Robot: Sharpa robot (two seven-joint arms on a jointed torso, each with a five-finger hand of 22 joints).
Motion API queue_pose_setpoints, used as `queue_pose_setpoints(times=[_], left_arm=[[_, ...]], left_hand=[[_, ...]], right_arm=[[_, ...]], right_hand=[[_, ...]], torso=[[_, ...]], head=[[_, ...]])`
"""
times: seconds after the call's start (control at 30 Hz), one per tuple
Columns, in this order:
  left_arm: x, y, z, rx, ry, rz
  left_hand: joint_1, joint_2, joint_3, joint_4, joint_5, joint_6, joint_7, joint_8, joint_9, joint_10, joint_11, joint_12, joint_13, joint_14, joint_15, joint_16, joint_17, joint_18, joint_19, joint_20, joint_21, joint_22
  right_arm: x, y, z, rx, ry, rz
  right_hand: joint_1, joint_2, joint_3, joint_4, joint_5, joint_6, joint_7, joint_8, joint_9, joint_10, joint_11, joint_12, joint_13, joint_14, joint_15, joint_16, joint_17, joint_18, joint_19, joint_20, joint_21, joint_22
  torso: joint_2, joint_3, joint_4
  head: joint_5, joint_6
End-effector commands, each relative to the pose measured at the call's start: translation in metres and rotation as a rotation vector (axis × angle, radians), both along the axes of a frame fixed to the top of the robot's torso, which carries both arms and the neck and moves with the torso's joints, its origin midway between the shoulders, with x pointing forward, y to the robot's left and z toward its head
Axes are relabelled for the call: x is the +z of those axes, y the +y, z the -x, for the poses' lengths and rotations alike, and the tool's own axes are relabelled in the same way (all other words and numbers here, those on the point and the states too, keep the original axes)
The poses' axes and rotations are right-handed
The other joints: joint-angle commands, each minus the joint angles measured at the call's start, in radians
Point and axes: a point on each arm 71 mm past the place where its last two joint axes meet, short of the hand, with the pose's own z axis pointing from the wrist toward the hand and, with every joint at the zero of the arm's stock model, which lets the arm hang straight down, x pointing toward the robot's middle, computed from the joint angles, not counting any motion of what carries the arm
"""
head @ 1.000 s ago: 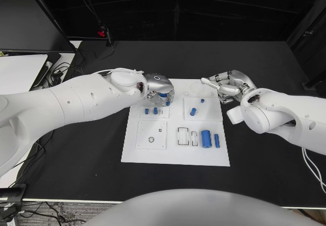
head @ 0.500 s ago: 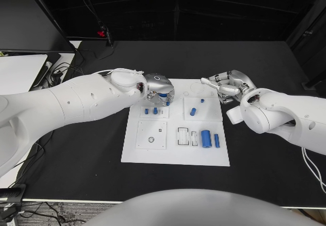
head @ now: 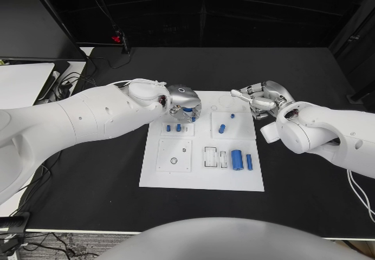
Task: Assemble the parts on the task board
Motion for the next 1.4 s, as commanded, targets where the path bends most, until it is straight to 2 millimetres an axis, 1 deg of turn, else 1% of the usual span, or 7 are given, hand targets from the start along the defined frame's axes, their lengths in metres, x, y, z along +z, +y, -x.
queue_pose_setpoints(times=[0.03,0.4,0.53,0.63,0.83,1.2,1.4], left_arm=[[-0.014,0.003,0.003,0.003,0.048,-0.074],[-0.016,0.004,0.003,0.016,0.064,-0.091],[-0.016,0.004,0.003,0.018,0.065,-0.093],[-0.016,0.004,0.003,0.019,0.065,-0.093],[-0.016,0.005,0.002,0.019,0.06,-0.088],[-0.01,0.007,0.002,-0.005,-0.007,-0.025],[-0.005,0.009,0.002,-0.02,-0.057,0.019]], left_hand=[[-0.006,0.008,0.006,0.0,-0.004,0.01,0.0,0.003,0.002,0.0,-0.004,-0.006,0.0,0.105,-0.006,0.001,0.263,-0.006,0.104,-0.005,0.003,0.263],[-0.008,0.007,0.011,-0.001,-0.005,0.025,-0.002,0.006,0.004,0.007,-0.006,-0.004,0.0,0.105,-0.008,0.001,0.263,-0.006,0.104,-0.006,0.003,0.263],[-0.009,0.014,0.019,-0.001,-0.006,0.042,-0.005,0.011,0.007,0.02,-0.009,-0.001,0.001,0.105,-0.01,0.001,0.263,-0.006,0.104,-0.007,0.003,0.263],[-0.011,0.019,0.025,-0.001,-0.006,0.057,-0.01,0.015,0.01,0.032,-0.014,0.002,0.001,0.105,-0.014,0.001,0.263,-0.006,0.104,-0.009,0.003,0.263],[-0.011,0.029,0.036,-0.003,-0.006,0.086,-0.015,0.023,0.016,0.058,-0.021,0.008,0.001,0.105,-0.021,0.001,0.263,-0.006,0.104,-0.013,0.003,0.263],[-0.011,0.036,0.042,-0.002,-0.003,0.095,-0.015,0.024,0.018,0.067,-0.022,0.008,0.0,0.105,-0.022,0.001,0.263,-0.006,0.104,-0.016,0.003,0.263],[-0.011,0.037,0.045,-0.003,0.003,0.096,-0.014,0.023,0.018,0.069,-0.02,0.007,-0.001,0.105,-0.022,0.001,0.263,-0.006,0.104,-0.016,0.003,0.263]], right_arm=[[0.001,0.001,0.0,0.006,-0.002,-0.005],[0.001,0.002,0.0,0.009,-0.005,-0.006],[0.001,0.001,0.0,0.008,-0.005,-0.007],[0.001,0.002,0.0,0.008,-0.005,-0.007],[0.001,0.002,0.0,0.009,-0.005,-0.007],[0.001,0.002,0.0,0.008,-0.004,-0.006],[0.001,0.001,-0.001,0.007,-0.003,-0.005]], right_hand=[[-0.004,0.01,-0.008,0.0,0.005,0.0,-0.007,0.003,0.001,0.104,-0.008,0.002,0.263,0.106,-0.007,0.002,0.263,-0.007,0.107,-0.007,0.003,0.263],[-0.003,0.011,-0.009,-0.001,0.005,0.0,-0.007,0.004,0.001,0.104,-0.008,0.002,0.263,0.106,-0.007,0.002,0.263,-0.007,0.107,-0.007,0.003,0.263],[-0.003,0.011,-0.009,-0.001,0.005,0.0,-0.007,0.004,0.001,0.104,-0.008,0.002,0.263,0.106,-0.007,0.002,0.263,-0.007,0.107,-0.007,0.003,0.263],[-0.003,0.011,-0.009,-0.001,0.005,0.0,-0.007,0.004,0.001,0.104,-0.008,0.002,0.263,0.106,-0.007,0.002,0.263,-0.007,0.107,-0.007,0.003,0.263],[-0.003,0.011,-0.009,-0.001,0.005,0.0,-0.007,0.004,0.001,0.104,-0.008,0.002,0.263,0.106,-0.007,0.002,0.263,-0.007,0.107,-0.007,0.003,0.263],[-0.003,0.012,-0.01,-0.001,0.006,0.0,-0.007,0.005,0.001,0.104,-0.008,0.002,0.263,0.106,-0.007,0.002,0.263,-0.007,0.107,-0.007,0.003,0.263],[-0.003,0.012,-0.01,-0.001,0.006,0.0,-0.007,0.005,0.001,0.104,-0.008,0.002,0.263,0.106,-0.007,0.002,0.263,-0.007,0.107,-0.007,0.003,0.263]], torso=[[0.0,-0.0003,-0.0004],[0.0,0.0,0.0004],[0.001,0.0005,0.0002],[0.0,-0.0004,-0.0007],[0.0,-0.0003,-0.0009],[0.0,0.0,0.001],[0.0,0.0002,0.0004]], head=[[0.0,0.0],[-0.001,-0.002],[-0.001,-0.003],[-0.001,-0.003],[-0.001,-0.004],[-0.002,-0.002],[-0.002,-0.002]])
